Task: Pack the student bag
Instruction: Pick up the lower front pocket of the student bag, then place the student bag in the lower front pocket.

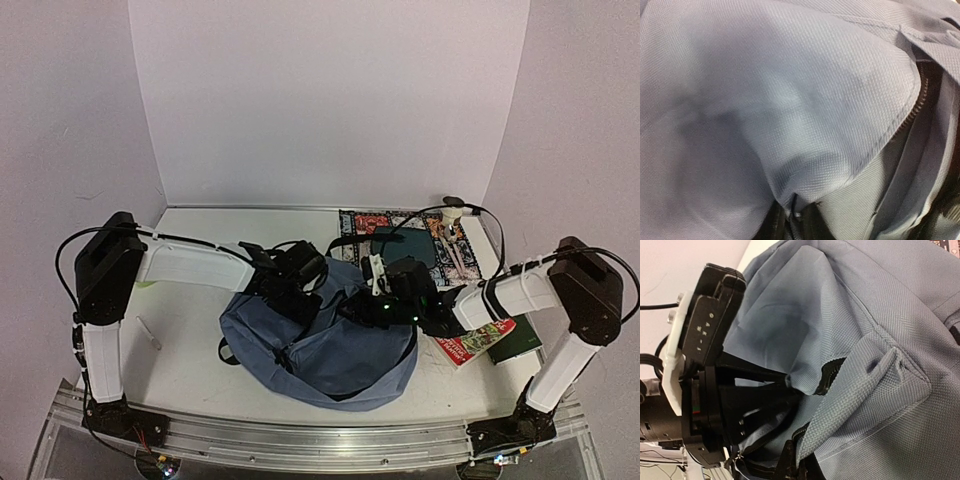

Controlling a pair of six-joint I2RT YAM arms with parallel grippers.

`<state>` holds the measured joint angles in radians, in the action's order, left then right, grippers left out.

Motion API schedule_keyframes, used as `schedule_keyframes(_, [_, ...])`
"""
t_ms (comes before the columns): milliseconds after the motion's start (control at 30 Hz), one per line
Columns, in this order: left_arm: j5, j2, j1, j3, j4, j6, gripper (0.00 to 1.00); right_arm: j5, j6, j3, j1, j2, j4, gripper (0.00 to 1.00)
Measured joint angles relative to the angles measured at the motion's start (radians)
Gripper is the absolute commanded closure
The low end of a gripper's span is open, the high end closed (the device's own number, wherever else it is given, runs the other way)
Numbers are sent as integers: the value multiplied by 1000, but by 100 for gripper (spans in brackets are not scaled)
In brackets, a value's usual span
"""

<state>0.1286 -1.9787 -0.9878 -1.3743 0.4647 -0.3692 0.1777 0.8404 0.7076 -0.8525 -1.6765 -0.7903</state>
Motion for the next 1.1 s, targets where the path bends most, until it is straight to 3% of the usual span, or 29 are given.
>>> schedule_keyframes(100, [20, 8, 0, 0, 9, 3, 100, -12, -19, 13, -1, 6, 45, 100])
schedule_keyframes(700, [-3, 160, 41, -80, 103, -1, 100, -145, -66, 170, -8, -1, 355, 100])
schedule_keyframes(900, [-73, 183, 74, -80, 112, -22, 100, -195, -47, 221, -8, -44, 435, 100])
schedule_keyframes(1100, [-107, 183, 76, -80, 110, -43, 79, -191, -49, 271, -8, -78, 484, 100])
